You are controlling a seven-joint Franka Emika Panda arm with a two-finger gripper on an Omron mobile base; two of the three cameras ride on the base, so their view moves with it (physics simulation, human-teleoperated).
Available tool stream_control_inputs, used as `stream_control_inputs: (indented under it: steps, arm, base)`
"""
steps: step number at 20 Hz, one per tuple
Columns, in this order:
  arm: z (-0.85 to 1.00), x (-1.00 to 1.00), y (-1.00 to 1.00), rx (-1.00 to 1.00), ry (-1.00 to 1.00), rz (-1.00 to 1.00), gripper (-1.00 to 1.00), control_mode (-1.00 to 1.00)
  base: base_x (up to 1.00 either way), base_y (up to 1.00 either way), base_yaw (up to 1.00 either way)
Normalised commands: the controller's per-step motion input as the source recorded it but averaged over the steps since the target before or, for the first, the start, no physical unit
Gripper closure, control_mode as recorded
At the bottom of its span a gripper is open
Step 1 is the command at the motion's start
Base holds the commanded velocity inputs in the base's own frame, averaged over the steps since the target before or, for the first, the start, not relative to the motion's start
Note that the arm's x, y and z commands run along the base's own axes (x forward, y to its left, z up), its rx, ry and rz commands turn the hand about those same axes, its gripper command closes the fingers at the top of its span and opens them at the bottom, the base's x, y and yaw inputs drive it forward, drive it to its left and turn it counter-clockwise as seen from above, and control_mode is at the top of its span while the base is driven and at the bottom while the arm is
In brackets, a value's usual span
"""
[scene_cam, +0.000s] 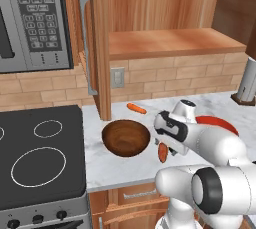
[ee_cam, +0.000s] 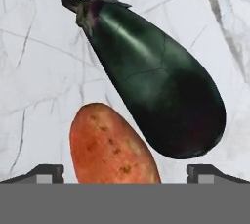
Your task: Pick both bowls and place them on the counter. Then place the sweet potato in one bowl and place the eggplant in the other bowl.
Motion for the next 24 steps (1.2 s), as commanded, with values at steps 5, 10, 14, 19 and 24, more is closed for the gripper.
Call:
stream_control_inputs:
  steps: [5, 10, 14, 19, 24]
  arm:
    - [-0.15, -0.3, -0.01, 0.0, 0.0, 0.0, -1.0, -1.0]
    - [-0.06, -0.23, 0.0, 0.0, 0.0, 0.0, -1.0, -1.0]
    - [-0.14, -0.02, 0.17, 0.0, 0.03, 0.0, -1.0, -1.0]
    - [-0.27, 0.0, 0.2, 0.0, 0.05, 0.0, -1.0, -1.0]
    - [-0.33, -0.08, 0.01, 0.0, 0.01, 0.0, -1.0, -1.0]
  base:
    - [0.0, 0.0, 0.0]
    - [0.0, 0.0, 0.0]
    - [0.0, 0.0, 0.0]
    - [0.0, 0.0, 0.0]
    - [0.0, 0.0, 0.0]
